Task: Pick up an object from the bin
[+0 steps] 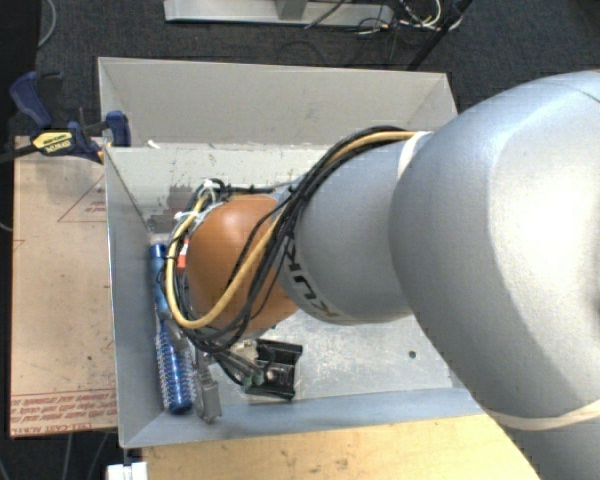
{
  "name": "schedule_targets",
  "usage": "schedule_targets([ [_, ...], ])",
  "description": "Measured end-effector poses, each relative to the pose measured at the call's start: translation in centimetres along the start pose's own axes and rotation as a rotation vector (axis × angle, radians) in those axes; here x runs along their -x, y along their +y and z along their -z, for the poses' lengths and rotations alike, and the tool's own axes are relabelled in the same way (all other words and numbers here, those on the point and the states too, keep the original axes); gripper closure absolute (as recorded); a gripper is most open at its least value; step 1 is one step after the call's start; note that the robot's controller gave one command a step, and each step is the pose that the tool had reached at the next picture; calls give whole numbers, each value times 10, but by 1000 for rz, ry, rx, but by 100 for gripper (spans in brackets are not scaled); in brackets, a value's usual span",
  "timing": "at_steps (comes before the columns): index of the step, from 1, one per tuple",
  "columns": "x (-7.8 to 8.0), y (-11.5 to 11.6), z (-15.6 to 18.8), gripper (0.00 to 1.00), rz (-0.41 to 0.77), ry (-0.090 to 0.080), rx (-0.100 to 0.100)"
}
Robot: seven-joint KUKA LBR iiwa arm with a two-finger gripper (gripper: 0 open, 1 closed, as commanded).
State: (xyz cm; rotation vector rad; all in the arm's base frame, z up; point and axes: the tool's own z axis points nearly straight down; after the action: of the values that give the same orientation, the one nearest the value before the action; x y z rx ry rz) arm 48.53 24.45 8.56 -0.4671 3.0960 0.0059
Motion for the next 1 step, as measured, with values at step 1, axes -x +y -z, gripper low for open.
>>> schedule_targets([
  [1, -2, 5, 25, 0, 34, 10, -1],
])
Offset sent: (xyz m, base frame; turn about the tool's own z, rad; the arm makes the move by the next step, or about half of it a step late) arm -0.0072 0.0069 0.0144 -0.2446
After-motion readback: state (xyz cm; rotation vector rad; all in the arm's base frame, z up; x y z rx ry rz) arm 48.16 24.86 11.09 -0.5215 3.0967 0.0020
